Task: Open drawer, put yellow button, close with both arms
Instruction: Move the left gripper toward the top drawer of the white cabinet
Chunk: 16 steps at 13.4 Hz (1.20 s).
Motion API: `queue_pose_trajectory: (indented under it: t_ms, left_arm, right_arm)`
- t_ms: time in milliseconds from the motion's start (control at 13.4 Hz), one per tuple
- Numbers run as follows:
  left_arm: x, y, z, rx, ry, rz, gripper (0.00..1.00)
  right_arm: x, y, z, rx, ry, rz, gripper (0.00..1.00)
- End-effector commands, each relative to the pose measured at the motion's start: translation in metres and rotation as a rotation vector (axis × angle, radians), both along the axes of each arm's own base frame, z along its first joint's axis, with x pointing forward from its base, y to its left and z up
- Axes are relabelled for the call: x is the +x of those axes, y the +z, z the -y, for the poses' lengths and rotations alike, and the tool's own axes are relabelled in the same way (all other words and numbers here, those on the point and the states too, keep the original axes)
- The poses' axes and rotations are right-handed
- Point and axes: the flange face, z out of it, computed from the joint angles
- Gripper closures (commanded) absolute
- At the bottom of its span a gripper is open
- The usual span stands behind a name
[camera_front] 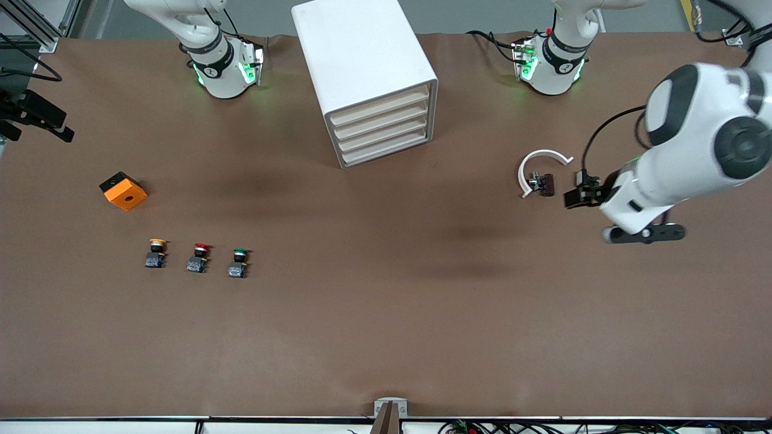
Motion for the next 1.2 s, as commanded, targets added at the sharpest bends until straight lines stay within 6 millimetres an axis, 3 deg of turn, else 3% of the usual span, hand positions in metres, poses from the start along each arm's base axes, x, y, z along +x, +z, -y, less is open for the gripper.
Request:
queue_pose_trajectory:
  t_ms: [0, 299, 448, 897, 1121]
  left_arm:
    - [-0.012, -0.027, 0.05, 0.006, 0.141, -0.009, 0.0]
    - [-0.031, -0.071, 0.119, 0.072, 0.384, -0.1, 0.0]
    - [-0.05, -0.083, 0.169, 0.134, 0.515, -0.113, 0.0]
    - [-0.079, -0.122, 0.25, 0.351, 1.198, -0.229, 0.0]
    - [-0.094, -0.133, 0.27, 0.409, 1.393, -0.404, 0.0]
  right_arm:
    - [-0.007, 0.004, 0.004, 0.001, -0.005, 0.01, 0.0]
    - [-0.006, 0.005, 0.006, -0.002, 0.021, 0.02, 0.0]
    - [-0.005, 0.005, 0.006, -0.005, 0.025, 0.027, 0.0]
    - [-0.005, 0.005, 0.006, -0.005, 0.025, 0.024, 0.0]
    - [-0.005, 0.005, 0.004, -0.007, 0.028, 0.025, 0.0]
